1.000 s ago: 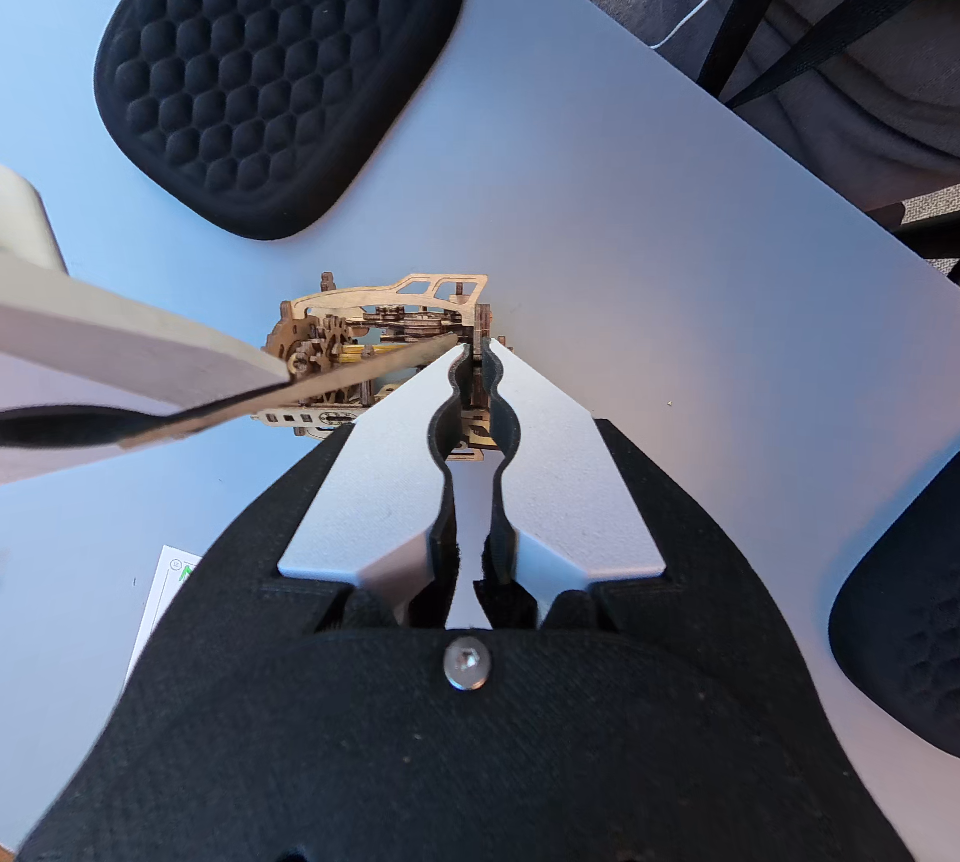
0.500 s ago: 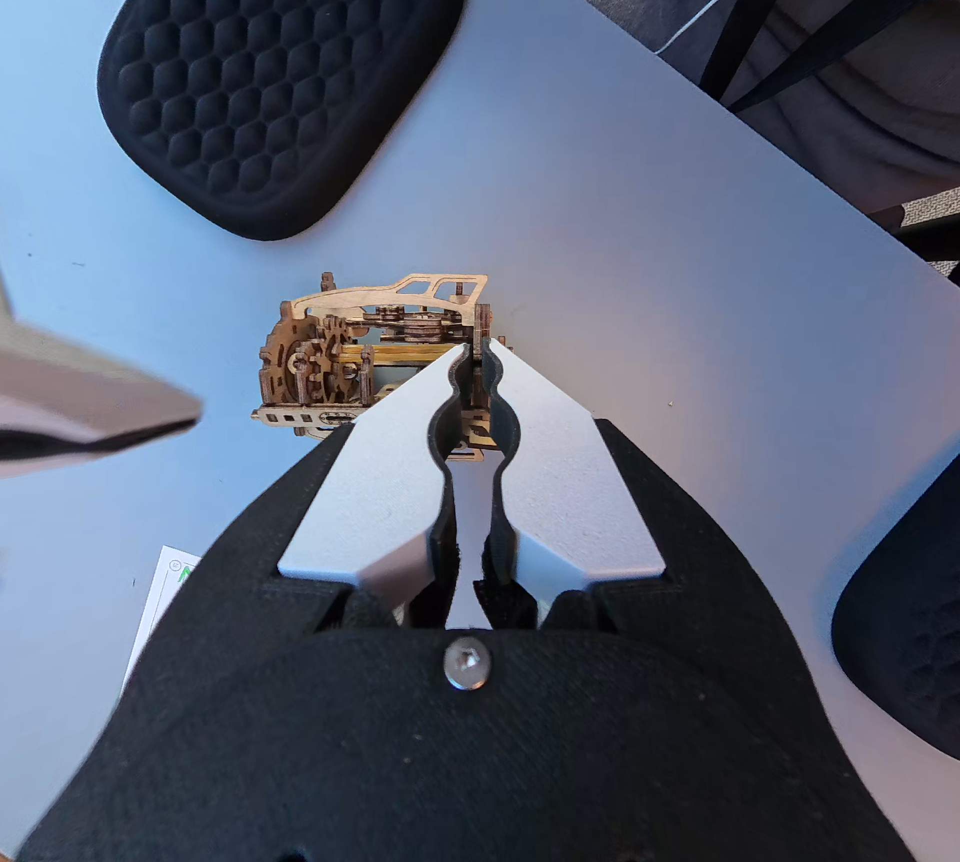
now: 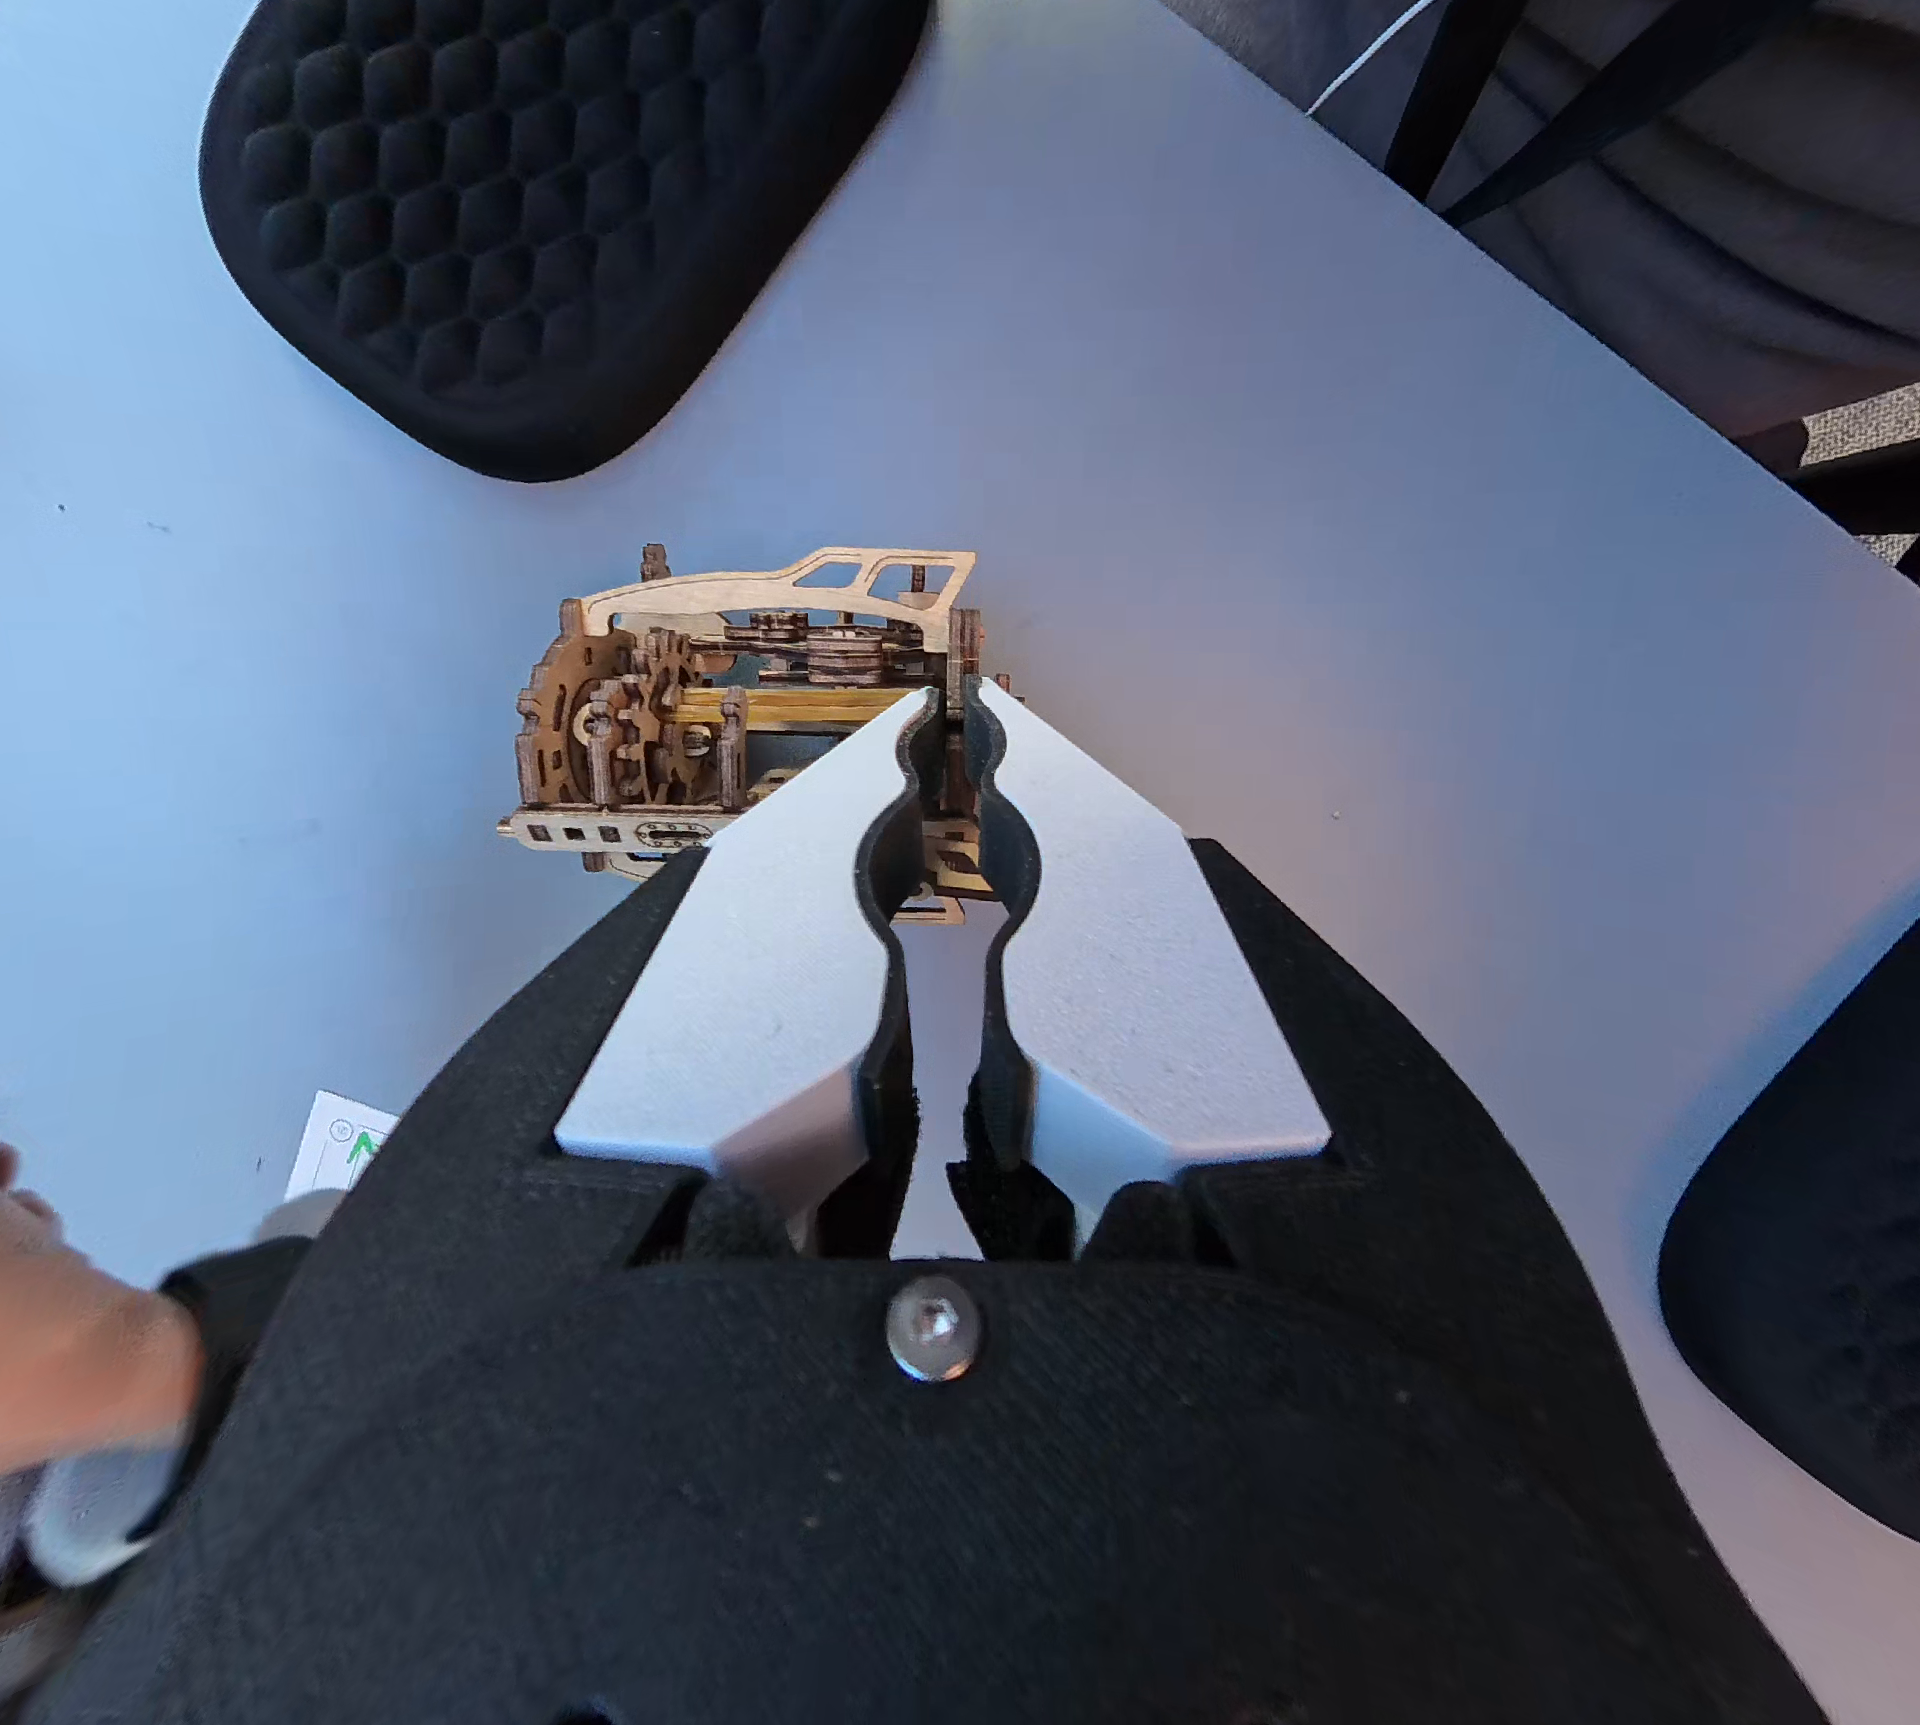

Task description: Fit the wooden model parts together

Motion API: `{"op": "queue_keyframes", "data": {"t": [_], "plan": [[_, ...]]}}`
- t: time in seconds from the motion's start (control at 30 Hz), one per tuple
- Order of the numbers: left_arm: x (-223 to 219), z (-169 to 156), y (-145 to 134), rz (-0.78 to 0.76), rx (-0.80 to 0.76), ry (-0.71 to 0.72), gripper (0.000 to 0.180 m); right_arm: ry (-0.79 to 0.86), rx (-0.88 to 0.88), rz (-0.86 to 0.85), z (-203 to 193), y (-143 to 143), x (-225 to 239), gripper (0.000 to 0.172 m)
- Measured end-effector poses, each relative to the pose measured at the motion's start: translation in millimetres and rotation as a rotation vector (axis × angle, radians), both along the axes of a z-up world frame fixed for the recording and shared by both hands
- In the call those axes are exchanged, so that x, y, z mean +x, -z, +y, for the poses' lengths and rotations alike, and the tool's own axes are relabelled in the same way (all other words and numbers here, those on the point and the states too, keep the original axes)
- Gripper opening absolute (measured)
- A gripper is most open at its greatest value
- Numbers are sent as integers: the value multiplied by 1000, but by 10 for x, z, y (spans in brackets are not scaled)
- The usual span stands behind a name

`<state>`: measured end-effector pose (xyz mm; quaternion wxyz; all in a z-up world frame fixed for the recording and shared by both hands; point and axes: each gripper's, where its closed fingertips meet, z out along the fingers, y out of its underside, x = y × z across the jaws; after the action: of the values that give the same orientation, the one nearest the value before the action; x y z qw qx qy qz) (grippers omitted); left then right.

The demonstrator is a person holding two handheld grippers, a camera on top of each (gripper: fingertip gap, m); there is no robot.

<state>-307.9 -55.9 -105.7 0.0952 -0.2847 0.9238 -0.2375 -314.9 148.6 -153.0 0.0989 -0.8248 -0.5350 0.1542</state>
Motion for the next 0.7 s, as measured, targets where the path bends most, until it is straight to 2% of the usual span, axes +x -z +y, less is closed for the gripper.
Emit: {"op": "queue_keyframes", "data": {"t": [0.03, 0.13, 0.23, 0.37, 0.5, 0.63, 0.7], "plan": [[1, 0, 0, 0, -2, 0, 0, -11, 11, -36, 13, 47, -22, 15], [6, 1, -1, 0, -8, 3, 0, -33, 71, -148, 75, 95, 25, 7], [14, 1, -1, 2, -10, 5, 0, -40, 53, -159, 83, 98, 29, 5], [14, 2, -1, 3, -9, 4, 0, -3, 52, -11, 51, 16, -13, 4], [7, 8, -1, -2, -15, -7, 0, 132, 106, 352, -88, -477, 61, 4], [8, 5, 0, -8, -10, -6, 0, 268, 121, 952, -540, -1341, 349, 3], [7, 4, 1, -10, -5, -3, 0, 324, 76, 1223, -856, -1658, 590, 3]]}}
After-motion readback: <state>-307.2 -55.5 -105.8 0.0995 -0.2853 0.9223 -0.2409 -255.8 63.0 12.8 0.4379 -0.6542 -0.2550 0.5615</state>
